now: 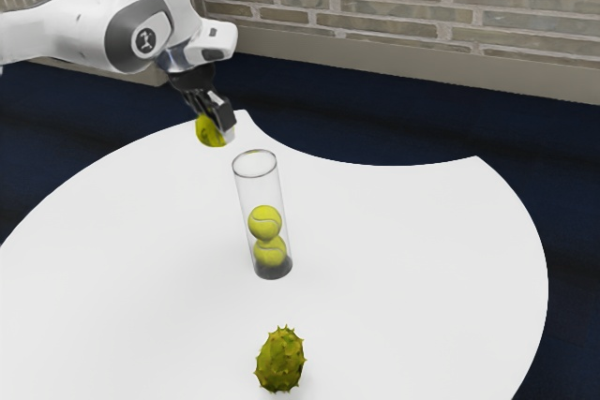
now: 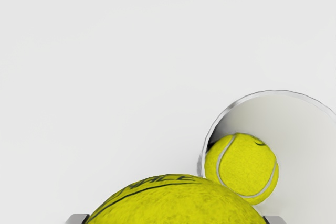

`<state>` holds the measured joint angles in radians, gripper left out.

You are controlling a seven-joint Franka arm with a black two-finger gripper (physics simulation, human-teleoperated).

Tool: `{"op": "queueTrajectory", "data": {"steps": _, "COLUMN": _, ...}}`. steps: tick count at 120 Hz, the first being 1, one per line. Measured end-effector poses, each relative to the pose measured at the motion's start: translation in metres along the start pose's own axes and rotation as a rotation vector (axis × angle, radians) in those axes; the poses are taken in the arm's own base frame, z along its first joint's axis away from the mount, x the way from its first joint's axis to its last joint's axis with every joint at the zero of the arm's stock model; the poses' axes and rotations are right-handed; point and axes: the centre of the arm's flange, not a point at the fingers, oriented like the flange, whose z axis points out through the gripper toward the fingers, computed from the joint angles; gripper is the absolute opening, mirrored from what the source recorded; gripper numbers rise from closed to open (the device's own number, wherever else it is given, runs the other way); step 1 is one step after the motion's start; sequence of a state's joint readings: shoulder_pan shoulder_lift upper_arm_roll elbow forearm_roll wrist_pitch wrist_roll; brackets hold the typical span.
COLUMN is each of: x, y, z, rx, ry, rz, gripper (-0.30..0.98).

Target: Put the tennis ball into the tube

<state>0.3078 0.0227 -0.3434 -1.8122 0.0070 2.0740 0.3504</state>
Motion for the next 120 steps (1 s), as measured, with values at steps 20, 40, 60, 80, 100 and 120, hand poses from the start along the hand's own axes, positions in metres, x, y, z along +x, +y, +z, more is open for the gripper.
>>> {"op": "queueTrajectory", "data": {"steps": 20, "x": 0.027, "y": -0.003, "z": 0.026, "rx": -0.025, "ry": -0.024, "rz": 0.03, "gripper": 0.26}}
{"op": "queueTrajectory", "data": {"steps": 40, "x": 0.045, "y": 0.003, "z": 0.045, "rx": -0.042, "ry": -0.037, "rz": 0.055, "gripper": 0.28}}
{"op": "queueTrajectory", "data": {"steps": 60, "x": 0.047, "y": 0.02, "z": 0.031, "rx": -0.024, "ry": -0.028, "rz": 0.084, "gripper": 0.35}}
{"op": "queueTrajectory", "data": {"steps": 80, "x": 0.045, "y": 0.035, "z": 0.026, "rx": -0.024, "ry": -0.034, "rz": 0.101, "gripper": 0.46}}
{"op": "queueTrajectory", "data": {"steps": 100, "x": 0.045, "y": 0.036, "z": 0.028, "rx": -0.029, "ry": -0.038, "rz": 0.101, "gripper": 0.58}}
{"op": "queueTrajectory", "data": {"steps": 120, "x": 0.047, "y": 0.047, "z": -0.006, "rx": -0.022, "ry": -0.062, "rz": 0.122, "gripper": 0.64}}
